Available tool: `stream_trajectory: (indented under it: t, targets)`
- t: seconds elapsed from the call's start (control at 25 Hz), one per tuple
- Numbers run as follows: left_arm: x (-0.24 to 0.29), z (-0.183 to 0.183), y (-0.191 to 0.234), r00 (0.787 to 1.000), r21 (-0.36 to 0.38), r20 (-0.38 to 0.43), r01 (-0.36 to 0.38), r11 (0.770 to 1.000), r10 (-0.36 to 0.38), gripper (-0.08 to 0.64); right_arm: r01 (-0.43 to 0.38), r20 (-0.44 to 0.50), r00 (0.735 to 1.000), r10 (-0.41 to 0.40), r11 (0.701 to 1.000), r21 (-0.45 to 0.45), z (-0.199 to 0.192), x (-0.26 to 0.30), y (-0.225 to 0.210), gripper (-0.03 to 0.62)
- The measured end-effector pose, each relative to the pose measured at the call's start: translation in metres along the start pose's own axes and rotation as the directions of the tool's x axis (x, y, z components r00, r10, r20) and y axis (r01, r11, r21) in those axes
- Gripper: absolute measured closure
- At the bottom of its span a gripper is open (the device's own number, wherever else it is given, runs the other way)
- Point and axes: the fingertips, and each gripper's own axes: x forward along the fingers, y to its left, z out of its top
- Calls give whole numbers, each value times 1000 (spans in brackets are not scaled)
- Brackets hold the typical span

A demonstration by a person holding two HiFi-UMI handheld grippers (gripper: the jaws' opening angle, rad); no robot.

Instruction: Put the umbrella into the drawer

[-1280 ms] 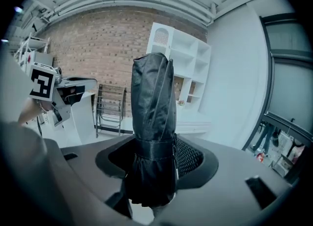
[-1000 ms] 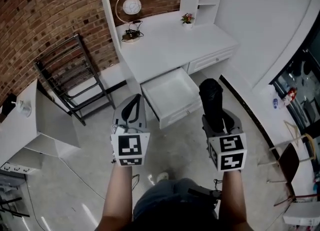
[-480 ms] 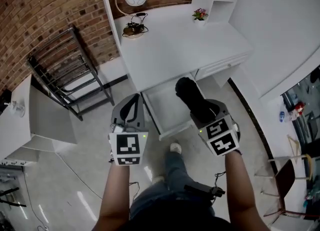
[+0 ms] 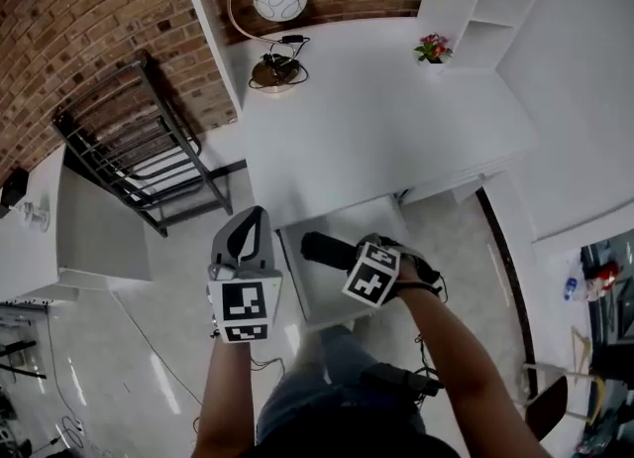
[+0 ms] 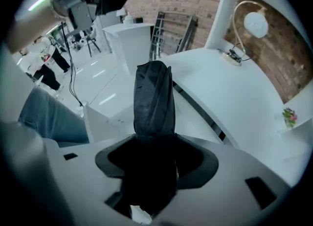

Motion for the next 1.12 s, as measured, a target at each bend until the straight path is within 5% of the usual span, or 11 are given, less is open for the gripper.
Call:
stream_trajectory:
  t: [0.2,0.68,0.96,1.12]
  targets:
    - [31,-8,7,996,19,-66,-53,998,54,558,-111,-74,991,107,993,-45,-12,72,-17,359]
    - [57,-33,9,986,75,-155,-44,996,55,558,-210,-88,968,237,948,240,-27,178,-32,368]
    - [54,-47,-1,988,73,-153,32,997,-20,558,-76,-109,988,107,963,258,-28,178,-41,310]
    - [46,-41,-8,989,75,-117,98,992,-89,558,-31,-63,997,54,943,332,-22,140,-43,310]
